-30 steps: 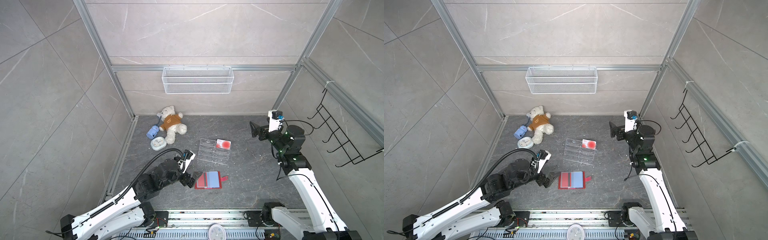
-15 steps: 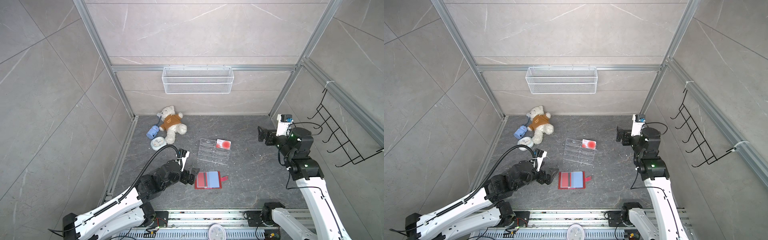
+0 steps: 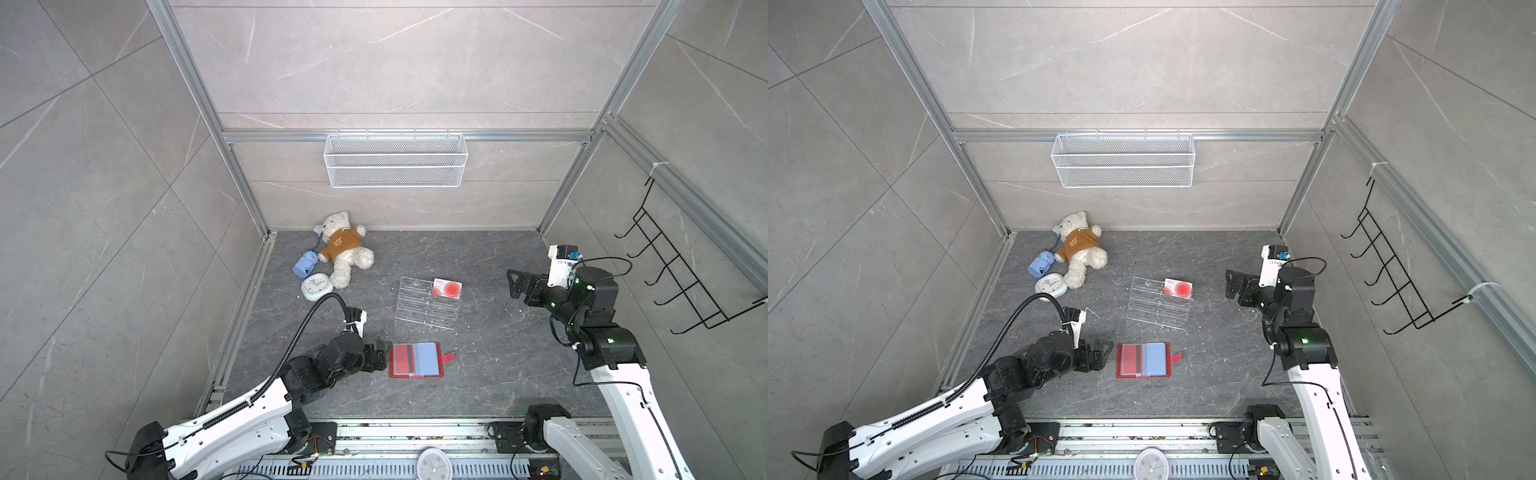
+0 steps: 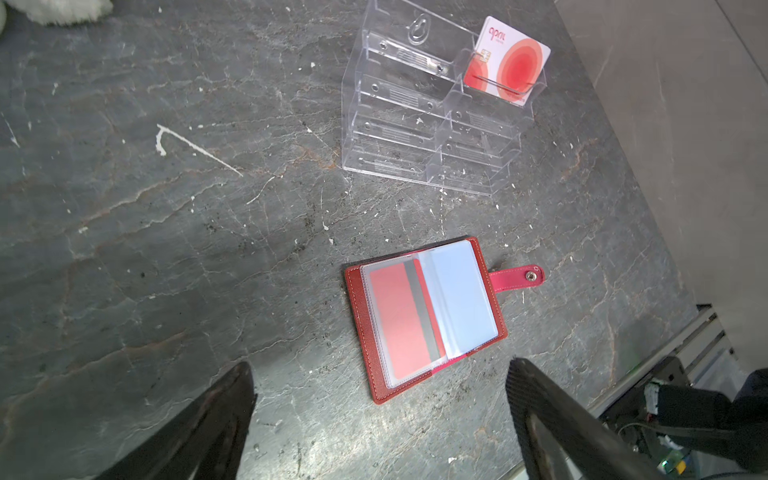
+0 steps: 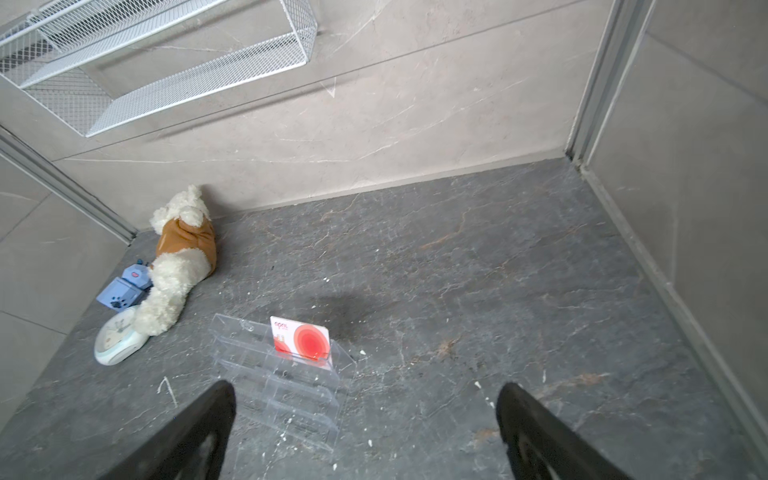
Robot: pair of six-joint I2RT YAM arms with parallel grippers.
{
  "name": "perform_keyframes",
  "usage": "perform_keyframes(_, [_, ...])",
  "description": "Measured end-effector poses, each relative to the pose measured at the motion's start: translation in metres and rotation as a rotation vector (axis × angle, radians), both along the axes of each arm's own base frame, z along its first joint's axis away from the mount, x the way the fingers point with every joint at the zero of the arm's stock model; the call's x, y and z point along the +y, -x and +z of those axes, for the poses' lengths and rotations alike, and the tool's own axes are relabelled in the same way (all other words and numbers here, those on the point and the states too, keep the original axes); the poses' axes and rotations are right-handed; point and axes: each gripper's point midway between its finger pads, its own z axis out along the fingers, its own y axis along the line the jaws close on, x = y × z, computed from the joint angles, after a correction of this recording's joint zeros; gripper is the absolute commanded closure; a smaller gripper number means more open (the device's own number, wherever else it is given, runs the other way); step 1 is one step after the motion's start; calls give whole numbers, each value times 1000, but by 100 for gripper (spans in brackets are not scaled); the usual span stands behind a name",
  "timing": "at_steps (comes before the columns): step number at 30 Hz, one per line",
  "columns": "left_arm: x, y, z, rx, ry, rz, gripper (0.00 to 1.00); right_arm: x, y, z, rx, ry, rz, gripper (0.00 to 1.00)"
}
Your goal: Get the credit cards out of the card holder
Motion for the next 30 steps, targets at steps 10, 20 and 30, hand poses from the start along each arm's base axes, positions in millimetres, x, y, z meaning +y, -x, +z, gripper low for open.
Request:
perform_keyframes(10, [-15, 13, -50, 238, 173, 52, 11, 29, 28, -34, 87, -136, 133, 23])
perform_keyframes(20, [-30, 22, -58, 331, 347, 56, 14, 54, 49, -75, 203, -254, 251, 75])
perform_keyframes(30, [-40, 27, -73, 424, 410, 68, 17, 75, 59, -113, 320, -378, 327, 96])
